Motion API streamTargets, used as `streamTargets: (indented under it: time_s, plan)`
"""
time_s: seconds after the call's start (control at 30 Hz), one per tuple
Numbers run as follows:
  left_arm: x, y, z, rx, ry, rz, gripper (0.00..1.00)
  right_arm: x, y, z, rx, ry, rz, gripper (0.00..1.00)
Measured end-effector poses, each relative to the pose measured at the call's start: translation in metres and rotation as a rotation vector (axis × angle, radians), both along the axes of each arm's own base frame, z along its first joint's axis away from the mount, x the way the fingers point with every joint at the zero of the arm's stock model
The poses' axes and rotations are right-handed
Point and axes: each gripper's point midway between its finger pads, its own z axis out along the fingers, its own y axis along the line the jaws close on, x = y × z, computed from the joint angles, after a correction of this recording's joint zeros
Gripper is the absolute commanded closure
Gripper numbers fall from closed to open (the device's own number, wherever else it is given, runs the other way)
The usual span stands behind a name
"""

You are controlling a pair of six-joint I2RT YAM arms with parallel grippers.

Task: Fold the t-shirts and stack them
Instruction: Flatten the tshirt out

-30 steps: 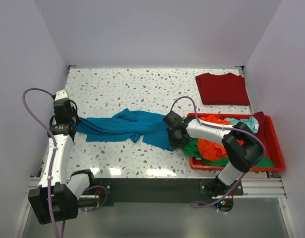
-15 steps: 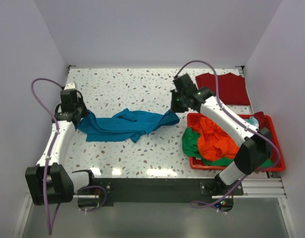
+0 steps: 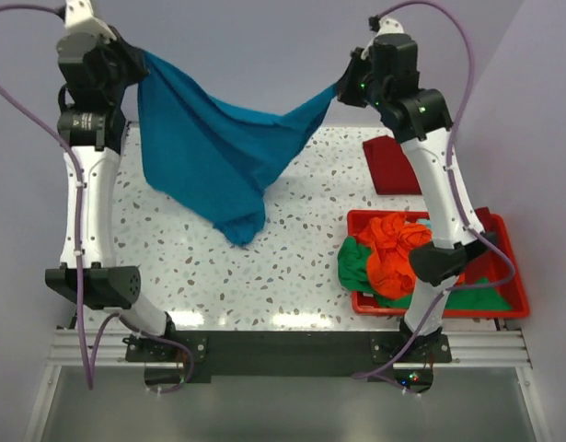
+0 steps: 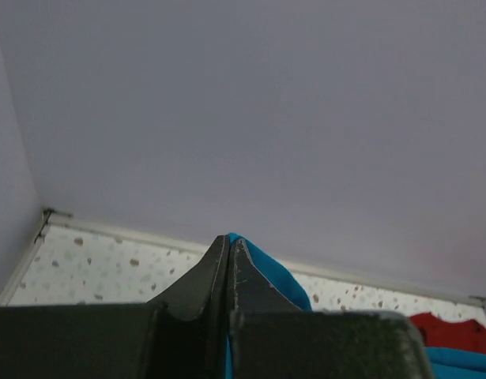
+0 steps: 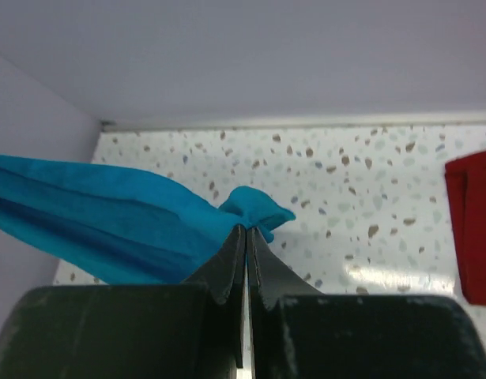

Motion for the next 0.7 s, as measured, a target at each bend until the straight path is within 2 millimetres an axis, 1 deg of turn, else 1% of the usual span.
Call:
streamTargets:
  time_s: [0.03, 0.07, 0.1, 0.13, 0.2, 0.23, 0.27, 0.3, 0.37, 0.4, 0.43, 0.47, 0.5, 0.57, 0.6, 0.63, 0.7]
  plan:
    - [-0.004, -0.001, 0.022, 0.001, -0.047, -0.002, 1.0, -0.003, -0.003, 0.019, 0.016, -0.05, -0.004, 1.0]
    - [-0.017, -0.001, 0.058, 0.003, -0.13, -0.003, 1.0, -0.009, -0.007, 0.036, 0.029, -0.096, -0.011, 1.0]
    - [-0.021, 0.0, 0.067, 0.004, -0.151, -0.002, 1.0, -0.015, -0.011, 0.049, 0.039, -0.13, -0.016, 1.0]
    - [-0.037, 0.0, 0.091, 0.006, -0.218, 0.0, 1.0, -0.026, -0.018, 0.069, 0.054, -0.184, -0.02, 1.0]
    - [-0.067, 0.0, 0.12, 0.008, -0.296, 0.007, 1.0, -0.046, -0.029, 0.1, 0.077, -0.269, -0.028, 1.0]
    - [-0.085, 0.001, 0.132, 0.009, -0.337, 0.016, 1.0, -0.058, -0.036, 0.119, 0.091, -0.323, -0.036, 1.0]
    - [-0.104, 0.002, 0.143, 0.009, -0.375, 0.026, 1.0, -0.073, -0.045, 0.142, 0.109, -0.389, -0.04, 1.0]
    - [-0.125, 0.004, 0.155, 0.01, -0.418, 0.04, 1.0, -0.085, -0.051, 0.158, 0.121, -0.436, -0.044, 1.0]
    - [-0.164, 0.009, 0.176, 0.013, -0.503, 0.072, 1.0, -0.112, -0.064, 0.195, 0.151, -0.547, -0.051, 1.0]
    - [-0.179, 0.01, 0.185, 0.014, -0.539, 0.084, 1.0, -0.124, -0.071, 0.209, 0.161, -0.593, -0.059, 1.0]
    - [-0.201, 0.013, 0.196, 0.023, -0.588, 0.105, 1.0, -0.136, -0.078, 0.224, 0.173, -0.641, -0.066, 1.0]
    - [-0.214, 0.016, 0.202, 0.025, -0.616, 0.12, 1.0, -0.148, -0.085, 0.238, 0.185, -0.687, -0.072, 1.0]
    - [-0.23, 0.018, 0.209, 0.028, -0.654, 0.136, 1.0, -0.158, -0.09, 0.249, 0.195, -0.726, -0.076, 1.0]
    - [-0.255, 0.022, 0.221, 0.037, -0.717, 0.167, 1.0, -0.168, -0.096, 0.262, 0.205, -0.772, -0.083, 1.0]
    - [-0.264, 0.024, 0.225, 0.038, -0.743, 0.18, 1.0, -0.172, -0.098, 0.268, 0.21, -0.793, -0.089, 1.0]
    - [-0.268, 0.025, 0.227, 0.04, -0.758, 0.189, 1.0, -0.174, -0.1, 0.272, 0.215, -0.811, -0.093, 1.0]
    - [-0.265, 0.027, 0.225, 0.048, -0.759, 0.197, 1.0, -0.169, -0.101, 0.277, 0.213, -0.826, -0.111, 1.0]
